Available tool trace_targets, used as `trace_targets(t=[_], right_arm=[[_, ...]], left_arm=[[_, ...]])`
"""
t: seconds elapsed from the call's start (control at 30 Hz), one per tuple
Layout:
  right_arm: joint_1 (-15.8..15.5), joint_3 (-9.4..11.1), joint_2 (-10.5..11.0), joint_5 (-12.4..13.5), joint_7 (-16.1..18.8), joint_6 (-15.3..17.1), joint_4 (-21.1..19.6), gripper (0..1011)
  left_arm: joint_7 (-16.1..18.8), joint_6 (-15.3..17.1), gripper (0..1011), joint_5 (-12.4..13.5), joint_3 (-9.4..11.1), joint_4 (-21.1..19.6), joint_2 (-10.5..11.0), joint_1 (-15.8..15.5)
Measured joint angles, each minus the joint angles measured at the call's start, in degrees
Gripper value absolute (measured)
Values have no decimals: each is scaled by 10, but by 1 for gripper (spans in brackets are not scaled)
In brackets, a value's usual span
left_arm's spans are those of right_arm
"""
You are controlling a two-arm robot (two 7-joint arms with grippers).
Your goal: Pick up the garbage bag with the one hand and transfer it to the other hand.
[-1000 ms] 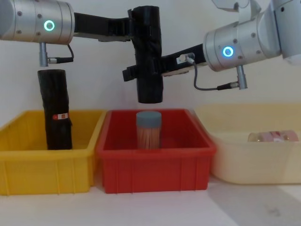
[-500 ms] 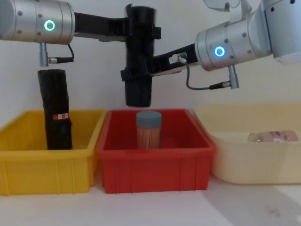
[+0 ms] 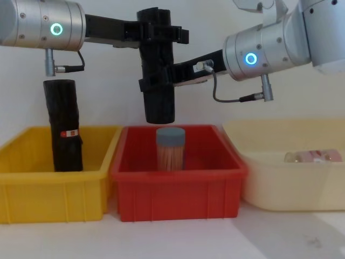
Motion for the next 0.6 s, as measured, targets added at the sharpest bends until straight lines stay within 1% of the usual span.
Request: trace_targets(t=[0.13, 0.3, 0.6], right_arm=[[-2, 3, 1, 1, -4, -3, -3, 466], [-8, 11, 6, 2, -18, -6, -9, 466], [-18, 28, 22, 1, -56, -7, -16, 466]], left_arm=[[0, 0, 1001, 0, 0, 0, 0, 0], [0, 0, 1001, 0, 0, 0, 0, 0], [0, 0, 1001, 0, 0, 0, 0, 0]])
